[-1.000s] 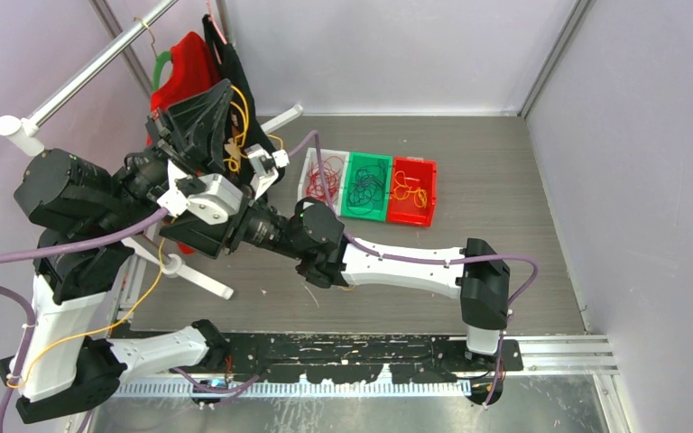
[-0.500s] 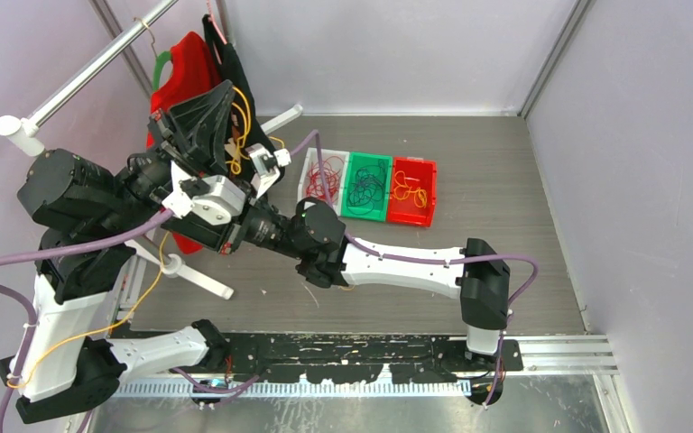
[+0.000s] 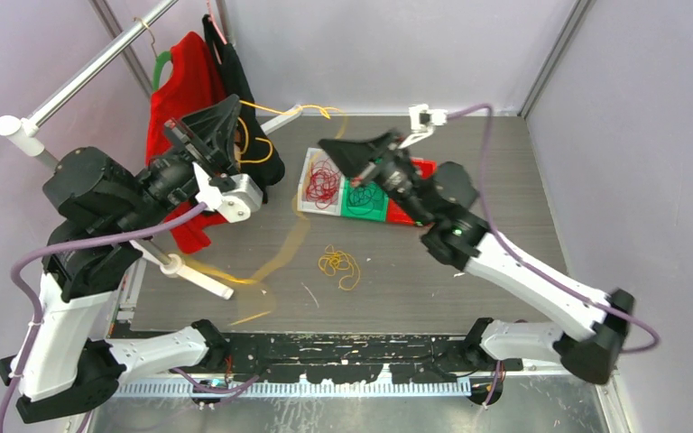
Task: Untangle the cables
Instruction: Untie the cable.
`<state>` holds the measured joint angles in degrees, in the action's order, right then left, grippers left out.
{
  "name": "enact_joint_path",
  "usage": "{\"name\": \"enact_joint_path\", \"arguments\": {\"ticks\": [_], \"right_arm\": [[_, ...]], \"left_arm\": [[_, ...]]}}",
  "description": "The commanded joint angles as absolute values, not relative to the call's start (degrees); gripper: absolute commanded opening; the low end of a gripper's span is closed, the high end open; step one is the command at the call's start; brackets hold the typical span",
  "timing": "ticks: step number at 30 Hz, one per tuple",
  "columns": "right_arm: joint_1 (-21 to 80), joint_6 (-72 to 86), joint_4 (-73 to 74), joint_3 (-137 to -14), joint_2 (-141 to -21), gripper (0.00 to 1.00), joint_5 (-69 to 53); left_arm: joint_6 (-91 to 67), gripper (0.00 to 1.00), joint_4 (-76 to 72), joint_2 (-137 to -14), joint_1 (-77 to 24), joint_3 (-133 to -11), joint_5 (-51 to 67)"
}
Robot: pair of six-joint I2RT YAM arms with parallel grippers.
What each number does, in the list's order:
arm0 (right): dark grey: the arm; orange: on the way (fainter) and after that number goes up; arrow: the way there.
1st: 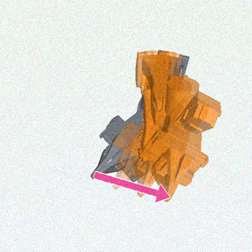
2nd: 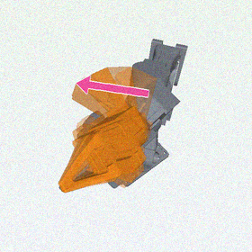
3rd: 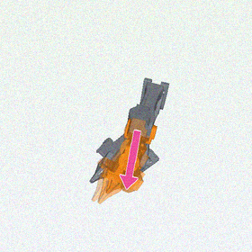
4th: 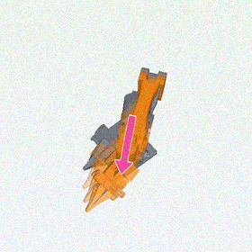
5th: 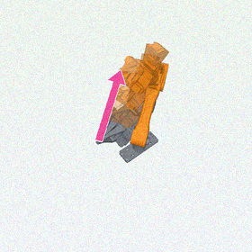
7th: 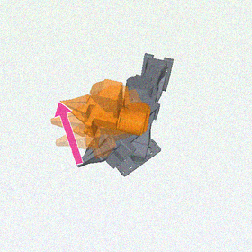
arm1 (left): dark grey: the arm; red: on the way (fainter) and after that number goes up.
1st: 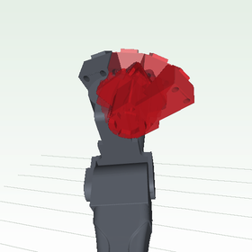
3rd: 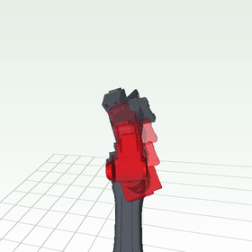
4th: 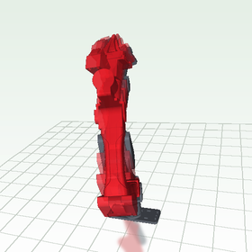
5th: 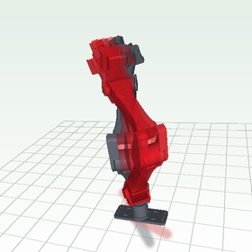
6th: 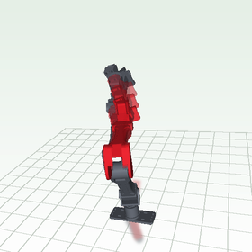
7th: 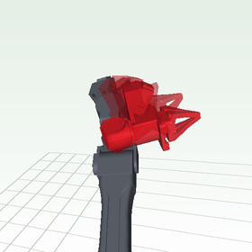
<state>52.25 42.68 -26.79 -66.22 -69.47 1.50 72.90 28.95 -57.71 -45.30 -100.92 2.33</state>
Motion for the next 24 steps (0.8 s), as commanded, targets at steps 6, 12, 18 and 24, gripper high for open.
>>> {"name": "enact_joint_path", "arguments": {"ticks": [6,12,18,24], "right_arm": [[49.4,29.5,-6.5,-66.2,-59.0,0.01,8.2],[49.1,25.7,-3.9,-67.0,-56.8,0.01,8.5],[48.7,22.0,-1.9,-68.1,-54.5,0.01,8.0],[48.6,20.8,-0.2,-70.1,-52.7,0.01,6.8]], "left_arm": [[51.6,0.0,43.2,-57.0,-45.3,-98.1,12.1],[36.6,0.0,35.5,-57.9,-45.2,-90.9,16.3],[27.7,0.0,27.6,-63.2,-45.2,-90.6,17.8],[21.4,0.0,23.1,-67.3,-45.3,-90.4,18.4]]}}
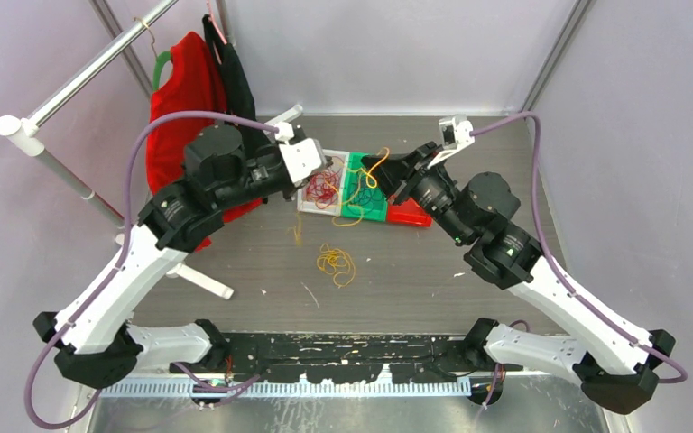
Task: Untangle the cables
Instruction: Untie the cable.
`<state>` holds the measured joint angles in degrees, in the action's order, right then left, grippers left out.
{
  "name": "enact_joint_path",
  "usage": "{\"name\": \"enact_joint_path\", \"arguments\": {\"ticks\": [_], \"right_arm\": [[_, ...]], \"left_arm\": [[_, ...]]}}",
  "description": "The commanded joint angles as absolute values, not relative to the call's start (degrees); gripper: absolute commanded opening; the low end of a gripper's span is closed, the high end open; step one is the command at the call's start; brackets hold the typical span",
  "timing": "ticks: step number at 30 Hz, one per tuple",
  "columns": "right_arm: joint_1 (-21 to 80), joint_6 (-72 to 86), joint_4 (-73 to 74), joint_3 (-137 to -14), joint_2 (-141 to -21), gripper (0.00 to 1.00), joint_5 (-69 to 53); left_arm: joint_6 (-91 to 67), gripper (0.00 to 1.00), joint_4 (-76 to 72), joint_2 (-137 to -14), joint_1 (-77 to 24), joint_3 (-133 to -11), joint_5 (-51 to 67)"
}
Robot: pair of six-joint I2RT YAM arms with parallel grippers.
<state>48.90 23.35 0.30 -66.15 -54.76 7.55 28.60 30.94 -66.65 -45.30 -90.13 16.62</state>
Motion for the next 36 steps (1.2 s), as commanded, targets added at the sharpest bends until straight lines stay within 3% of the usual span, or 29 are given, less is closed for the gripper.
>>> {"name": "enact_joint_path", "arguments": {"ticks": [1,5,12,19,22,27,36], "right_arm": [[48.6,20.7,0.0,-70.6,-52.5,0.01,6.5],[48.6,20.4,1.0,-73.0,-52.1,0.01,5.5],[48.6,19.1,1.8,-77.6,-52.6,0.01,5.8],[48.5,12.5,5.1,-82.8,-54.7,0.01,13.6],[48.4,9.7,5.4,-84.5,-55.4,0.01,17.4],[47.8,7.2,4.7,-88.8,-56.8,0.01,23.1],[46.9,7.4,2.6,-95.9,-60.6,0.01,30.5]], "left_arm": [[20.4,0.0,22.3,-67.8,-45.3,-90.0,18.3],[17.4,0.1,22.3,-69.9,-45.3,-89.7,21.7],[13.2,0.32,29.4,-76.2,-45.3,-94.3,40.0],[18.1,0.47,31.9,-76.2,-45.2,-96.1,39.9],[21.8,0.59,36.6,-75.7,-45.2,-97.8,40.5],[25.7,0.64,41.2,-71.5,-45.1,-95.1,36.0],[27.4,0.66,46.8,-60.3,-40.9,-78.1,32.5]]}}
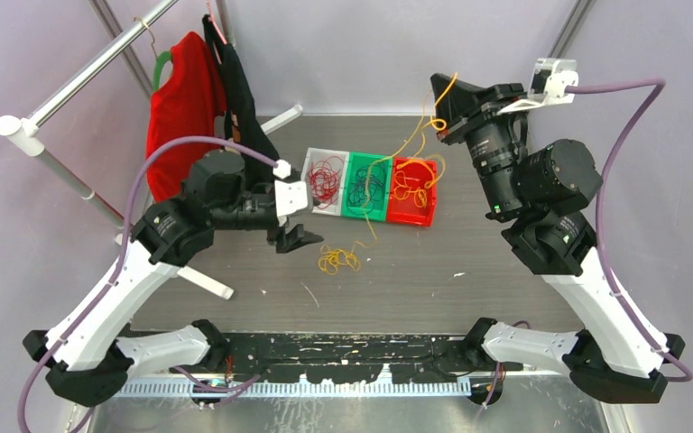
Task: Untangle the cables
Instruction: Untie the cable.
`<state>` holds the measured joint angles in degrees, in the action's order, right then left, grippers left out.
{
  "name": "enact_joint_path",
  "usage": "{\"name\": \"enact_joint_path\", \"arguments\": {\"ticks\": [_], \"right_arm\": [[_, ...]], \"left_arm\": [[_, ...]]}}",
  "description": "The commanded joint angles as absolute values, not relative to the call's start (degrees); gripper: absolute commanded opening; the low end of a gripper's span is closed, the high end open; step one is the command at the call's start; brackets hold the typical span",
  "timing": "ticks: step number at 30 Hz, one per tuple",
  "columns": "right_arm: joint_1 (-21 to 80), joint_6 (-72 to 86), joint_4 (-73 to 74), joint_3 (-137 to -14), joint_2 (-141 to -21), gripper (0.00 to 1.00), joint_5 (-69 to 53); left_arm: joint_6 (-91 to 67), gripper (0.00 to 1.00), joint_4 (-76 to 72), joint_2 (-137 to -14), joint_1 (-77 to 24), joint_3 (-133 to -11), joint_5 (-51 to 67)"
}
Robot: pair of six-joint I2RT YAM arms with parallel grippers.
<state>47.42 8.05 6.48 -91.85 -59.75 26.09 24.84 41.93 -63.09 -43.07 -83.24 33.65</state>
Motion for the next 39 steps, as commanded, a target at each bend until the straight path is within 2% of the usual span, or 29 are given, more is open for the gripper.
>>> {"name": "enact_joint_path", "arguments": {"ticks": [1,7,13,18,22,33,39], "right_arm": [[46.9,7.4,2.4,-96.6,-60.9,0.01,30.5],[46.0,5.3,5.5,-100.5,-65.3,0.01,31.1],[41.3,5.7,7.8,-95.6,-67.4,0.01,34.3],[37.5,9.1,9.8,-89.1,-64.5,0.01,36.6],[35.5,8.8,9.5,-83.9,-59.7,0.01,39.8],[33.6,-2.9,4.5,-85.6,-54.6,0.01,44.5],[32.8,-6.0,3.5,-91.5,-60.6,0.01,40.5]], "left_arm": [[28.1,0.66,47.0,-59.4,-40.6,-76.6,32.7],[32.5,0.65,48.5,-55.4,-40.2,-69.5,33.0],[41.7,0.62,48.2,-56.8,-40.2,-63.5,33.2],[44.9,0.57,41.9,-64.9,-40.2,-60.7,32.4],[46.2,0.55,37.0,-77.0,-40.3,-62.6,33.3],[44.4,0.51,16.7,-96.6,-43.7,-63.3,30.7],[56.5,0.41,27.7,-98.0,-43.7,-60.7,30.7]]}}
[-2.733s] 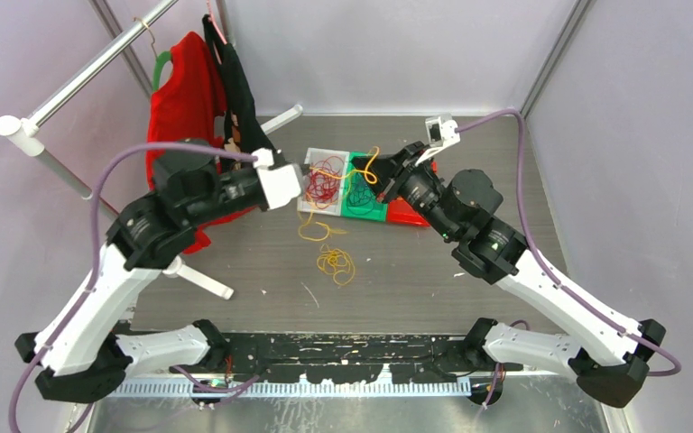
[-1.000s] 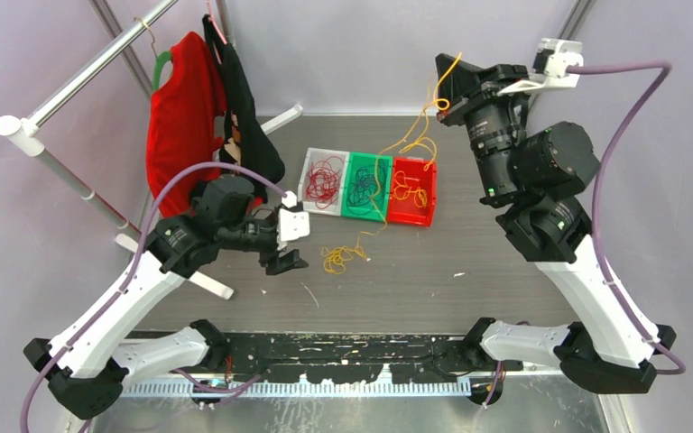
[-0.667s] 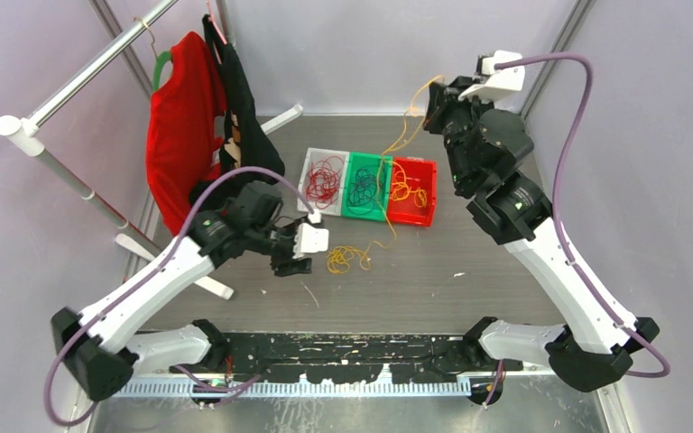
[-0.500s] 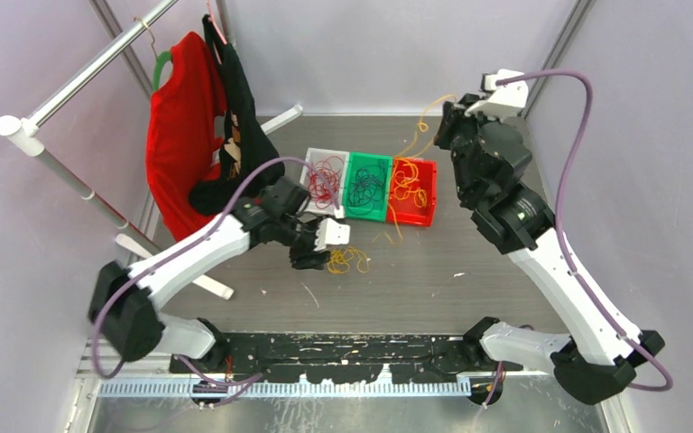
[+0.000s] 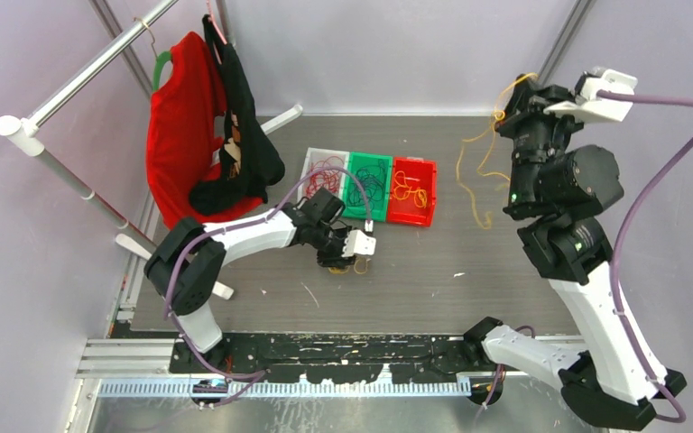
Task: Untangle the cables
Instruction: Untie the cable.
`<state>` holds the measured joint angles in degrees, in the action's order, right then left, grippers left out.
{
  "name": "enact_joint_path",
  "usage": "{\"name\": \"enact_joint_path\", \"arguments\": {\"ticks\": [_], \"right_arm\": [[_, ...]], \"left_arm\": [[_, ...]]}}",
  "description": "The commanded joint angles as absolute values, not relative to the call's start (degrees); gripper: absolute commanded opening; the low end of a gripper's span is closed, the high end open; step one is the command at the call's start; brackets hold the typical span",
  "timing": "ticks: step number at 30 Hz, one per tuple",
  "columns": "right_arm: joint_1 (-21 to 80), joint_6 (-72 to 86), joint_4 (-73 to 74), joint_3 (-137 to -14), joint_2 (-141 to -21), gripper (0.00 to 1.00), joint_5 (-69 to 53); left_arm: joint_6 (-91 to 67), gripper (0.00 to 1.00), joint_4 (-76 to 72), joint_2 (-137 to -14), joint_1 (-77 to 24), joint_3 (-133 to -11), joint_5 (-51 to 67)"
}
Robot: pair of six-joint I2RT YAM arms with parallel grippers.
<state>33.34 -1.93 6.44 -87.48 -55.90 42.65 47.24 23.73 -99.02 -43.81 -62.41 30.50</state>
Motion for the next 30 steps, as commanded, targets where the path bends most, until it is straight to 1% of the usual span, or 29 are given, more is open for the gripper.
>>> {"name": "enact_joint_path", "arguments": {"ticks": [1,6,10,12,14,15,16,17,18,19,22,27,30], "right_arm": [[32.7,-6.1,3.5,-92.8,-61.7,0.01,39.8],[31.8,-5.8,4.8,-99.6,-66.8,0.01,35.9],[31.3,-6.6,5.9,-104.5,-71.0,0.01,34.5],[31.0,-7.2,5.7,-105.9,-72.8,0.01,34.1],[30.7,-7.7,5.0,-106.5,-74.6,0.01,33.8],[30.5,-7.6,4.9,-106.8,-75.5,0.01,33.6],[30.4,-7.6,4.8,-106.9,-76.4,0.01,33.3],[30.3,-7.6,4.6,-107.0,-77.2,0.01,33.2],[30.2,-7.5,4.4,-106.9,-77.9,0.01,33.3],[30.1,-7.4,4.2,-106.8,-78.5,0.01,33.2],[29.5,-6.4,3.8,-106.6,-79.8,0.01,33.3],[28.7,-6.5,3.7,-105.2,-81.3,0.01,34.1],[28.0,-6.2,3.3,-102.0,-81.0,0.01,34.8]], "left_arm": [[58.2,0.4,29.3,-97.3,-43.8,-59.4,30.4],[61.3,0.38,34.2,-92.7,-43.5,-54.3,27.1],[60.1,0.38,40.7,-89.9,-42.7,-56.6,26.5],[58.9,0.43,44.8,-88.3,-42.6,-59.4,26.1],[56.6,0.53,48.6,-86.6,-42.6,-62.8,25.9],[54.5,0.69,50.6,-85.5,-42.6,-64.8,25.8],[53.8,0.82,53.4,-84.8,-42.5,-67.0,25.9],[52.9,0.92,57.1,-84.0,-42.5,-69.3,26.0],[50.9,0.98,58.9,-82.9,-42.5,-71.5,25.9],[49.3,1.0,60.9,-82.0,-42.3,-73.4,25.7],[45.3,0.99,65.5,-78.2,-41.7,-78.6,24.4],[43.9,0.99,69.9,-70.0,-40.2,-81.5,24.1],[42.3,0.99,73.0,-67.4,-39.7,-85.1,24.2]]}}
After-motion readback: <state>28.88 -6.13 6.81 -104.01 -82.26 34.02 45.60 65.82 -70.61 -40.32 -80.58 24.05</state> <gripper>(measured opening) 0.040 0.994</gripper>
